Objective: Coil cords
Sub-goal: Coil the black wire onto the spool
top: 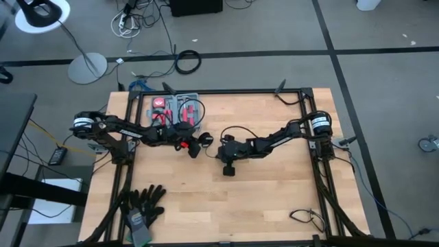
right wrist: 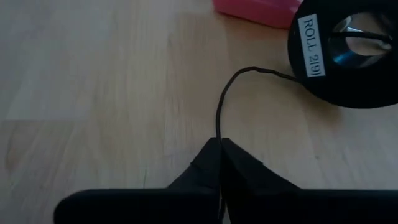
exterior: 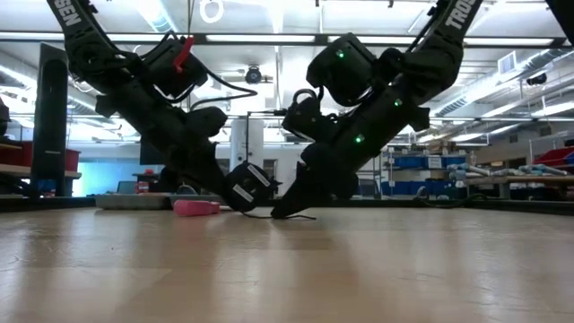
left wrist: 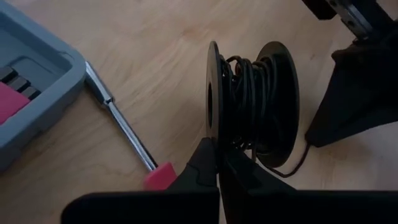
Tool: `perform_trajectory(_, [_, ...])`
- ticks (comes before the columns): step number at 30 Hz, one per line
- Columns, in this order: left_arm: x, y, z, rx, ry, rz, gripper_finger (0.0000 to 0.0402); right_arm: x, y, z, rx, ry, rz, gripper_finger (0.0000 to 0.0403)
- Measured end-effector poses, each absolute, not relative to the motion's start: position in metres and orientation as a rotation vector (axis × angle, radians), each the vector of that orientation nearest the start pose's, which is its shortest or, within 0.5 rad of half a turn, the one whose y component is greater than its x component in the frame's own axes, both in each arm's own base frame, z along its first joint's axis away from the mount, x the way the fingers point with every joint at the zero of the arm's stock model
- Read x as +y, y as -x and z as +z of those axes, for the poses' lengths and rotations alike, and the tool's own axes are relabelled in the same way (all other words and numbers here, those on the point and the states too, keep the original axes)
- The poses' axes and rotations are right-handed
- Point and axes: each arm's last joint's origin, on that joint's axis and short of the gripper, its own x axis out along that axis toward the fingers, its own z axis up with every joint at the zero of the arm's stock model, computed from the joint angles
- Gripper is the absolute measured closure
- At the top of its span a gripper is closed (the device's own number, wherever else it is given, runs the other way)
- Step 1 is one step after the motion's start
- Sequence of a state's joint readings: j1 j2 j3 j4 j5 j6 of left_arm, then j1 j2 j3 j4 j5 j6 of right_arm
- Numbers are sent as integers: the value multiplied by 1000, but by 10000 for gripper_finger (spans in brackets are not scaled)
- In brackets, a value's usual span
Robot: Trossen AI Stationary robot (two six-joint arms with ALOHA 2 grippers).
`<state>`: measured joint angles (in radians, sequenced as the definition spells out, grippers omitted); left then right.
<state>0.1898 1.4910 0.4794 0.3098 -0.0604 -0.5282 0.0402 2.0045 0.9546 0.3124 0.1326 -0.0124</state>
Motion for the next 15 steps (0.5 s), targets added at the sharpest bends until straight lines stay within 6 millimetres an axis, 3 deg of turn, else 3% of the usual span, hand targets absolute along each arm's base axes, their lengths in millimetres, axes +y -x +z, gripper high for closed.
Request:
perform_trajectory(4, [50, -249, 129, 622, 549, 420, 401, 11, -371, 112, 725, 97, -80, 400])
perform_trajectory(9, [49, -249, 129, 621, 549, 419, 401, 9, -373, 147, 588, 137, -92, 401])
perform_trajectory(15, [50, -249, 129, 616, 549, 418, 401, 0, -377, 152, 519, 166, -110, 402])
